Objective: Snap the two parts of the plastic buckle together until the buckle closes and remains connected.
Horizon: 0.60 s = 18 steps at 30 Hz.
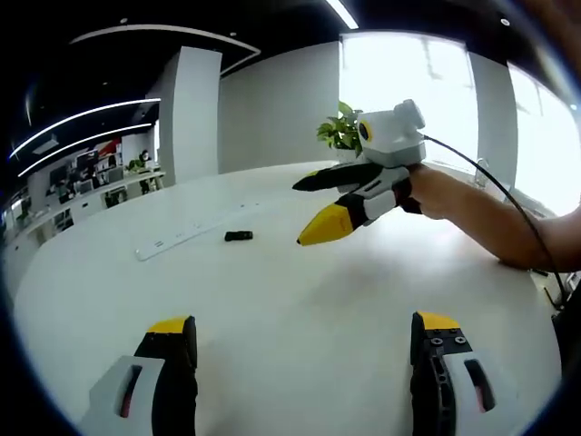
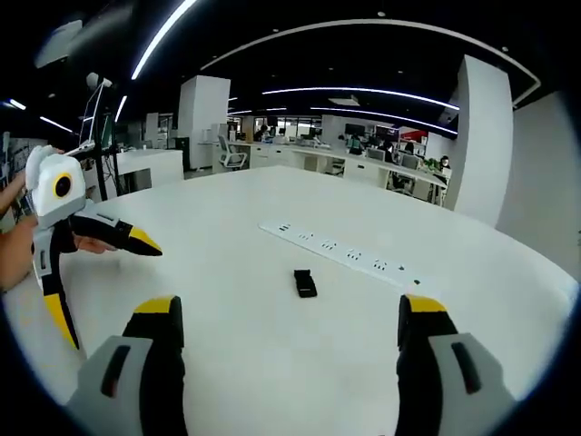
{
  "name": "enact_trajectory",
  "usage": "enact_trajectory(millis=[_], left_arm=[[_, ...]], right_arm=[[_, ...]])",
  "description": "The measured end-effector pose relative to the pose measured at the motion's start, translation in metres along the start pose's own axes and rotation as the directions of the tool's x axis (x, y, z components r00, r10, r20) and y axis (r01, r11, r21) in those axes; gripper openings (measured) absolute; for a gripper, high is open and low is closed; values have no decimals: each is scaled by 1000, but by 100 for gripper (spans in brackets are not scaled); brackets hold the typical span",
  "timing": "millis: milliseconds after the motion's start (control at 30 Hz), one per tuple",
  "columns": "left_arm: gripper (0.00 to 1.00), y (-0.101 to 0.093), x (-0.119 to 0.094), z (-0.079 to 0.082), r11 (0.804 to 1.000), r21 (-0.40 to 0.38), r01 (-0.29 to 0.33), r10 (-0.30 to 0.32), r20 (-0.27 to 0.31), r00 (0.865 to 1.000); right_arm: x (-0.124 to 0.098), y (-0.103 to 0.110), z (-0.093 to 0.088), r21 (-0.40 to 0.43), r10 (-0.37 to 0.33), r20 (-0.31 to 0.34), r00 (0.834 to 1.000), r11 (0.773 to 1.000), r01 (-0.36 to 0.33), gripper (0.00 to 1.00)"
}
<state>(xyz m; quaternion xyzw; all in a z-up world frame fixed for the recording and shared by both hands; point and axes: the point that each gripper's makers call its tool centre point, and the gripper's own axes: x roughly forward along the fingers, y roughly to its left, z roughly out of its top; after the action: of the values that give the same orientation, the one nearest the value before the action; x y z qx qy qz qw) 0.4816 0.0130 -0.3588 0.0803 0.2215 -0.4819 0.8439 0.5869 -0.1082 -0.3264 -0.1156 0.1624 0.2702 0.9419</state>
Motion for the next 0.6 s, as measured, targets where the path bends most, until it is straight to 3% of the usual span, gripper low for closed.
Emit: enact_trajectory(millis=[600], left_arm=[[100,4,-1,15,1000,24,-13,12,41,999]], right_arm=[[-34,12,-5,11,-23,21,1000,1000,23,97]])
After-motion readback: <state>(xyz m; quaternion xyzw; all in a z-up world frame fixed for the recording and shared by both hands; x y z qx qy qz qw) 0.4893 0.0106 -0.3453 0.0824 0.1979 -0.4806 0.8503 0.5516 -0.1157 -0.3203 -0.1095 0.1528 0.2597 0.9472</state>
